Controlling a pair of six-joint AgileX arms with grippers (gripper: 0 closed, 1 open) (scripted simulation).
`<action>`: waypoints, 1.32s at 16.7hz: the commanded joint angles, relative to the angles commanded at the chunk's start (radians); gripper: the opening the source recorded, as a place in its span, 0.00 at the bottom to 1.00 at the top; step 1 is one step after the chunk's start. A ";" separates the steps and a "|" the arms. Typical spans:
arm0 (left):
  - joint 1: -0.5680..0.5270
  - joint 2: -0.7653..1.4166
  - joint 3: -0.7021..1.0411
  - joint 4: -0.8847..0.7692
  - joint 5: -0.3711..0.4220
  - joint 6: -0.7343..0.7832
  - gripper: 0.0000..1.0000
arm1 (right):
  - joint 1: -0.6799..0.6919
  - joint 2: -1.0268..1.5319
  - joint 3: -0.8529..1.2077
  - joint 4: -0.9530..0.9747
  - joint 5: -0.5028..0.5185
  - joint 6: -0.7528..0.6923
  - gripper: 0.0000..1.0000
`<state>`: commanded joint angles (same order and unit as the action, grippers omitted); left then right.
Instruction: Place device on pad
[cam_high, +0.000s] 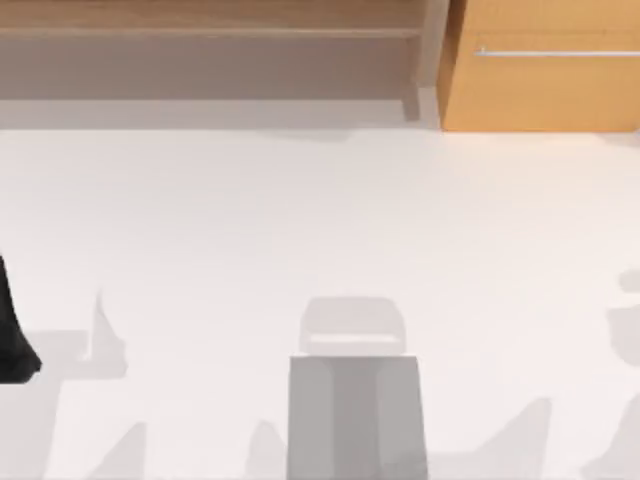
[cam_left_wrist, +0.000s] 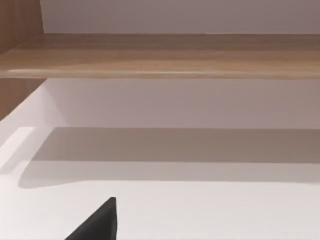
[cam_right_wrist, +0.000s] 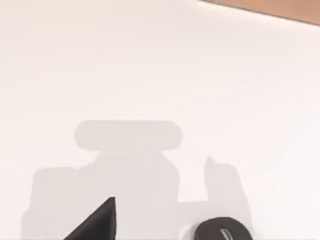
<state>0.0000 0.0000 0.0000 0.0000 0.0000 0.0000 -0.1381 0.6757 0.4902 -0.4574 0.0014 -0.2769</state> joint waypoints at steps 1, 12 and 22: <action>0.000 0.000 0.000 0.000 0.000 0.000 1.00 | -0.018 0.106 0.062 -0.064 0.000 -0.037 1.00; 0.000 0.000 0.000 0.000 0.000 0.000 1.00 | -0.173 0.917 0.621 -0.587 0.002 -0.356 1.00; 0.000 0.000 0.000 0.000 0.000 0.000 1.00 | -0.182 0.989 0.642 -0.582 0.001 -0.378 1.00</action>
<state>0.0000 0.0000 0.0000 0.0000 0.0000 0.0000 -0.3200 1.6652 1.1323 -1.0391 0.0023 -0.6551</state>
